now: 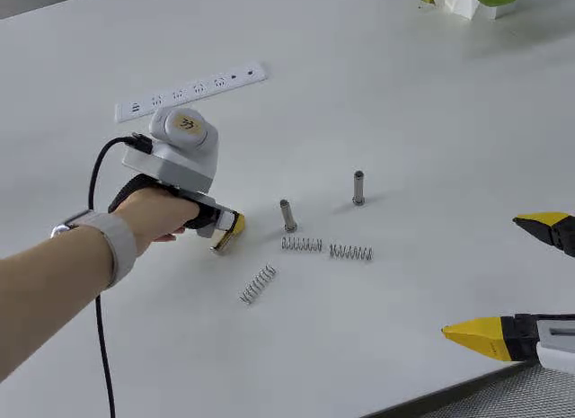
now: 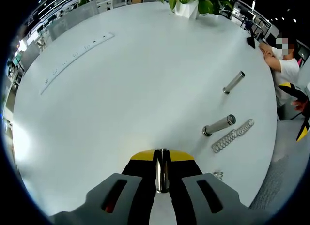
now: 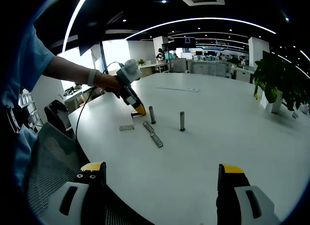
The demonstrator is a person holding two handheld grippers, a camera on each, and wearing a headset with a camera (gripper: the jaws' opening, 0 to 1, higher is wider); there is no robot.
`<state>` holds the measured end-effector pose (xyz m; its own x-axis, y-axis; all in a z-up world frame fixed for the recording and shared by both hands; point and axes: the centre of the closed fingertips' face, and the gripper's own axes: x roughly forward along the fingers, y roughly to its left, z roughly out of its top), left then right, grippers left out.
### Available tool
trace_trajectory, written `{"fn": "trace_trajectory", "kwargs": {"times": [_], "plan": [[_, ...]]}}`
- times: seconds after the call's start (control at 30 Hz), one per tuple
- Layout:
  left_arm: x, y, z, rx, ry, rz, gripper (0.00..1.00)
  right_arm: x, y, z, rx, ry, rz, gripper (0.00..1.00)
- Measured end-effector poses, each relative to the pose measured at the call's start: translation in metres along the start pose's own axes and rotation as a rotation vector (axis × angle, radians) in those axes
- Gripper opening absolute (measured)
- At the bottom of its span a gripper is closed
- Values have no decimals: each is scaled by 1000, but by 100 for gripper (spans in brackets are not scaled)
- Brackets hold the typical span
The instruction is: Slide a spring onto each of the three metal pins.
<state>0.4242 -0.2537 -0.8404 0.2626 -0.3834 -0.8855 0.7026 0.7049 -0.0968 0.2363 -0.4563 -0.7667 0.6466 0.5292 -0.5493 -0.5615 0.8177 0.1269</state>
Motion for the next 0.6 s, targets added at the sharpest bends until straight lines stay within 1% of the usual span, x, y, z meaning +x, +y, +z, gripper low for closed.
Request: {"fn": "trace_trajectory", "kwargs": {"times": [0.1, 0.33, 0.6], "plan": [[0, 0, -1, -13, -4, -3, 4, 0, 0, 0, 3, -1, 0, 95], [-2, -2, -4, -21, -8, -13, 4, 0, 1, 0, 0, 1, 3, 95], [-16, -2, -1, -21, -34, -30, 4, 2, 2, 0, -2, 4, 8, 95]]}}
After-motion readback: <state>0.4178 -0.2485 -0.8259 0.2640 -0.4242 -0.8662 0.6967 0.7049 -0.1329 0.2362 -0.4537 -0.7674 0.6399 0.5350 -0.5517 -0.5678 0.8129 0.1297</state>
